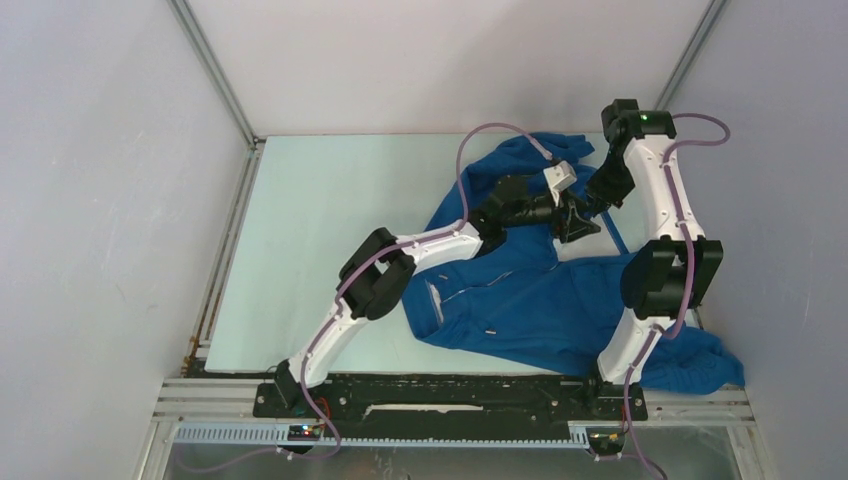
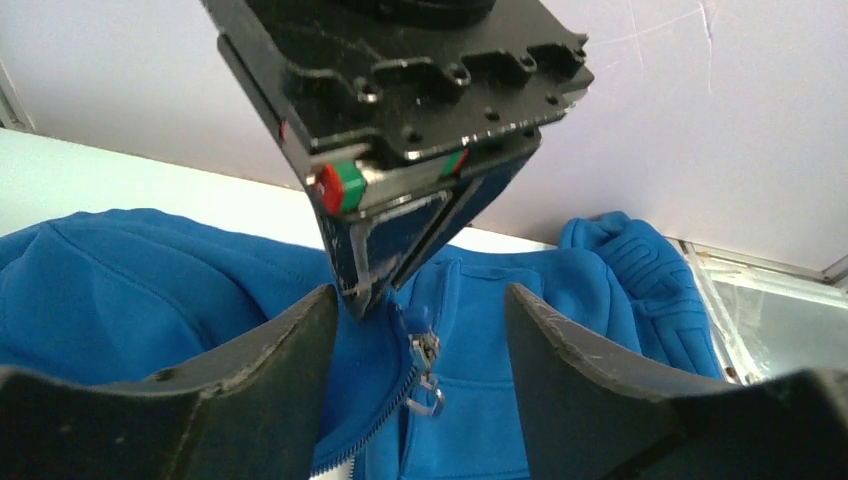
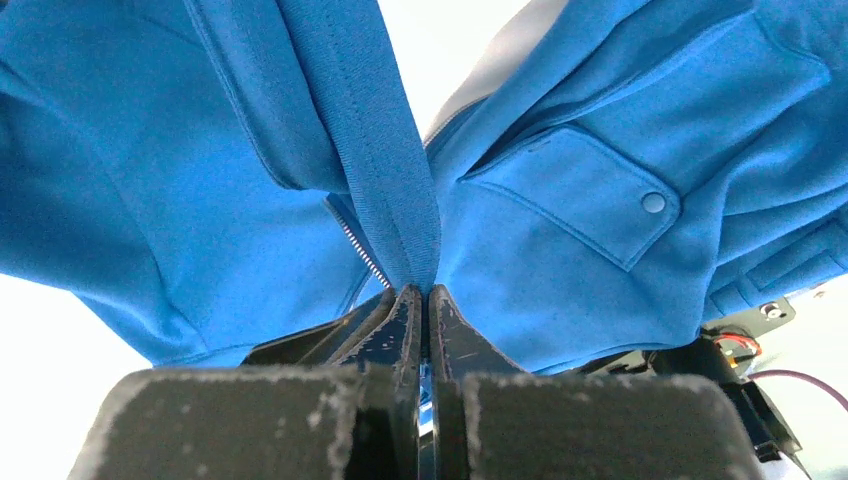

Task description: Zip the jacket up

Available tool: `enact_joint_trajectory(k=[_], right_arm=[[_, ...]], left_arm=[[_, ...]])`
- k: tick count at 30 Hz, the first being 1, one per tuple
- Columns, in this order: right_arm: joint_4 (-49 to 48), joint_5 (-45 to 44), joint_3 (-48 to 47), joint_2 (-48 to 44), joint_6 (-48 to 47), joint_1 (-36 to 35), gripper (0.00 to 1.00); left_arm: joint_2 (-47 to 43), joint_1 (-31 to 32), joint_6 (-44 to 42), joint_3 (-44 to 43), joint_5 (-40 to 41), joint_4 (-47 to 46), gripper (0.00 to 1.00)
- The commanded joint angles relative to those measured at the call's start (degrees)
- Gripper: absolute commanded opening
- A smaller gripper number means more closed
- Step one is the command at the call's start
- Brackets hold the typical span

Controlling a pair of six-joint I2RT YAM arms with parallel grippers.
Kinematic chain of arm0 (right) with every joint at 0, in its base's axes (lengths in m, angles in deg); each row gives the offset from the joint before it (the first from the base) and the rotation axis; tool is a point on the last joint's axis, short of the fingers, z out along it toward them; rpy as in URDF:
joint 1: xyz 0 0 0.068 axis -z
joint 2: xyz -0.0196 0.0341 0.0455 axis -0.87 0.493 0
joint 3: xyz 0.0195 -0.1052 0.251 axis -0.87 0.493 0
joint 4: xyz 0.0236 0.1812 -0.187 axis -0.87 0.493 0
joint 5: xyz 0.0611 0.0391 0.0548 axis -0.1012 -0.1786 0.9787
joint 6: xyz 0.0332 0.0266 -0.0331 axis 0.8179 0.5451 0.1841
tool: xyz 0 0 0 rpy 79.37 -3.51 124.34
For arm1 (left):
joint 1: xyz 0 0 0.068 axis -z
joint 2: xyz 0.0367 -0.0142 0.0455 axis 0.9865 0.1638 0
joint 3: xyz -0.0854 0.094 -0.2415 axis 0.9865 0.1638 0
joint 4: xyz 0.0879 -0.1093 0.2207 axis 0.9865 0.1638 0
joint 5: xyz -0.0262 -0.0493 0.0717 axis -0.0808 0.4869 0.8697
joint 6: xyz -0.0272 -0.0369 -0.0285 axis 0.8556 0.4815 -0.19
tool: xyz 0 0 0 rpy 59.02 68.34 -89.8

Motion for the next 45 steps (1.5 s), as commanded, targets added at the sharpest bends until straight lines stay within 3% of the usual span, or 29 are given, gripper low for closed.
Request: enact_joint_trajectory(k=[1,6,12,17,22,28,35,41,45], right_arm=[[-2.47,5.76,1.15,-3.81,-3.7,0.49,0.0],[-5.54,11.93,3.65,-5.32,-6.4,2.45,0.0],[-12.24,20.86,7.43,-7.67,-13.57,5.53,0.0],[-12.84,24.16,7.33,-7.63,-19.35,5.82,0.0],[-14.86,27.85,9.26,-8.51,-20.3,6.45,0.0],[-14.93,28.96,9.78,-8.47,-20.45,6.14,0.0],[-14.96,29.24,10.08,-9.43,-20.29,7.19,0.0],[-15.09,23.76,11.61,-10.09,-19.78,6.95,0.0],[-19.42,24.46,14.83,-11.06,-21.45,4.83,0.0]], left_arm=[[0.99,-0.78,-2.23,-6.27,-0.04,6.46,0.62],[0.92,-2.51,-0.42,-5.53,-2.37,5.5,0.49],[0.58,-2.87,-1.38,-4.89,-7.66,7.07,0.63],[2.25,-3.94,0.38,-8.06,-9.14,7.66,0.49],[3.5,-4.8,6.05,-8.74,-14.16,2.97,0.56],[3.9,-4.94,3.63,-10.52,-12.84,8.39,0.48],[2.74,-5.25,-0.11,-9.99,-8.27,14.2,0.49],[-2.14,-6.99,5.89,-0.14,-7.93,2.66,0.57],[-0.54,-9.56,21.72,1.23,-12.88,-13.67,0.61]])
